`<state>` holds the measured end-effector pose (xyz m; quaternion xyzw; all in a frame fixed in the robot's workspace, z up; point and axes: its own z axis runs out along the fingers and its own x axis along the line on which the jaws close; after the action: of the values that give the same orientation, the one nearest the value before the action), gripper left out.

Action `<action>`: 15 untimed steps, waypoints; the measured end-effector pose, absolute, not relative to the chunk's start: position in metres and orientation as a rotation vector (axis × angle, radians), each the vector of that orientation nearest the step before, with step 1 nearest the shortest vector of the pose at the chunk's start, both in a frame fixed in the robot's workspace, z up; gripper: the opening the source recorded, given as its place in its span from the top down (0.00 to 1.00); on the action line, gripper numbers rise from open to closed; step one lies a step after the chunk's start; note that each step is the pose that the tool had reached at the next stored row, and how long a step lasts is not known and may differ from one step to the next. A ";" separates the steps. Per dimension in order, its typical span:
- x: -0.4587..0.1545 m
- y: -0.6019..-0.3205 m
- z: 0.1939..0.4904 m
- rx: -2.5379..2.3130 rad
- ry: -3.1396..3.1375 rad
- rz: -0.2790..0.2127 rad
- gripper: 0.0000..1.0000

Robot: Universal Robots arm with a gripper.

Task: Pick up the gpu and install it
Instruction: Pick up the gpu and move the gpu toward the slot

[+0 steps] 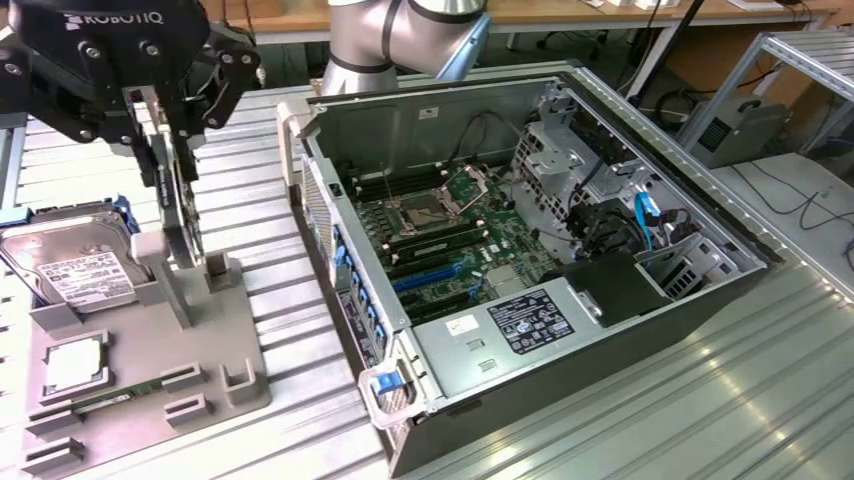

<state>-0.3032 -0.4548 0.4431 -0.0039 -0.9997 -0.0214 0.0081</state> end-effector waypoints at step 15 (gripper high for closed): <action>-0.218 -0.455 0.445 -0.012 -3.125 -0.067 0.73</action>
<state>-0.2178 -0.4548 0.4446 -0.0038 -0.9997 -0.0213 0.0081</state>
